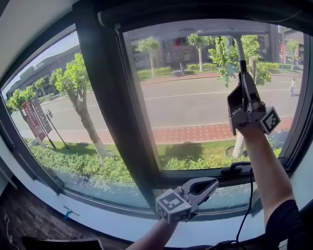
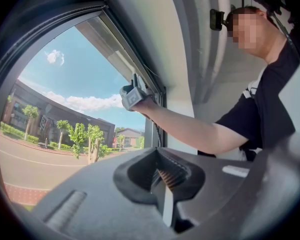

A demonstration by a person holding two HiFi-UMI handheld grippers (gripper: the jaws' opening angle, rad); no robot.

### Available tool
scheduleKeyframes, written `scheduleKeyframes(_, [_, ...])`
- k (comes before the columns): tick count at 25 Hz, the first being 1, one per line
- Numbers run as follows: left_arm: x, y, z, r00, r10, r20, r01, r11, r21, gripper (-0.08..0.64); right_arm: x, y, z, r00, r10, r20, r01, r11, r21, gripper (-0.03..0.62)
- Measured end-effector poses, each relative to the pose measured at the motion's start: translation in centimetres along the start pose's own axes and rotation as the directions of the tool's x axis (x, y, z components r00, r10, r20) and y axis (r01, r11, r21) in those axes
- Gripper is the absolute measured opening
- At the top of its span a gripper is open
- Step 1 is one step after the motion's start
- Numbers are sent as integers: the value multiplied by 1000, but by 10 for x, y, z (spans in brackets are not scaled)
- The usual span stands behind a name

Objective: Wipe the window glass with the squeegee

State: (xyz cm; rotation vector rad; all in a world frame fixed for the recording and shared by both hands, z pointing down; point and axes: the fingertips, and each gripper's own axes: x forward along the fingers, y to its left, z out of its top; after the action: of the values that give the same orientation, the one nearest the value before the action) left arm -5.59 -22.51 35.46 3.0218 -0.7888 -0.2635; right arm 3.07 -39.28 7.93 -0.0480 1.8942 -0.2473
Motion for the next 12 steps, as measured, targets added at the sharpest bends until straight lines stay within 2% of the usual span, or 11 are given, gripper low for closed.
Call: scheduleKeyframes(12, [-3, -8, -12, 999, -17, -37, 16, 999, -27, 3, -35, -2, -12, 1000, -15, 0, 15, 1000, 6, 156])
